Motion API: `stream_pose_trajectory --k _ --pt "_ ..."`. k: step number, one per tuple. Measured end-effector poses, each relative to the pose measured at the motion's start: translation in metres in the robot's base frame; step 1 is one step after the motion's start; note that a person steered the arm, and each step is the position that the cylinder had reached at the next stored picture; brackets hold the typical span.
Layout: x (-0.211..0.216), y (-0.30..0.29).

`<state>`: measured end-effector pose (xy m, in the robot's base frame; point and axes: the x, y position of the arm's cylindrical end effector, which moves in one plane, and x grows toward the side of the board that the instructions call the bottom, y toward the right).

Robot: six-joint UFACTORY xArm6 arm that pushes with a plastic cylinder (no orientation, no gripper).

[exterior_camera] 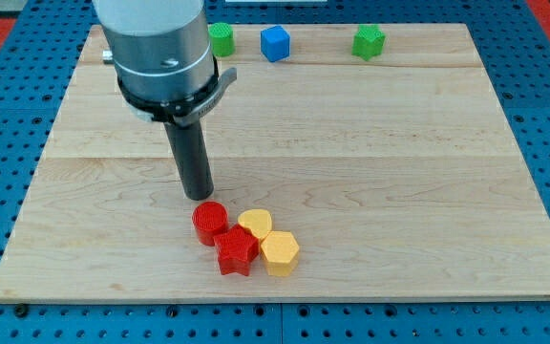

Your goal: Point your arm diagonally right below the yellow hexagon

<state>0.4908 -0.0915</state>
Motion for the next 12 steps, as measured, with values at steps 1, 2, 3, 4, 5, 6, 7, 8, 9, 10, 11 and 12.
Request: stream_pose_trajectory --k 1,2,3,4,5,6,7,8,9,10,11,12 --pt "-0.011 0.001" --pt "-0.044 0.109" --pt "-0.092 0.226" --pt "-0.131 0.246" --pt "-0.157 0.246" --pt "-0.185 0.246" --pt "-0.206 0.246" --pt "-0.218 0.248" --pt "-0.222 0.252" --pt "-0.222 0.252" --pt "-0.222 0.252" --pt "-0.223 0.252"
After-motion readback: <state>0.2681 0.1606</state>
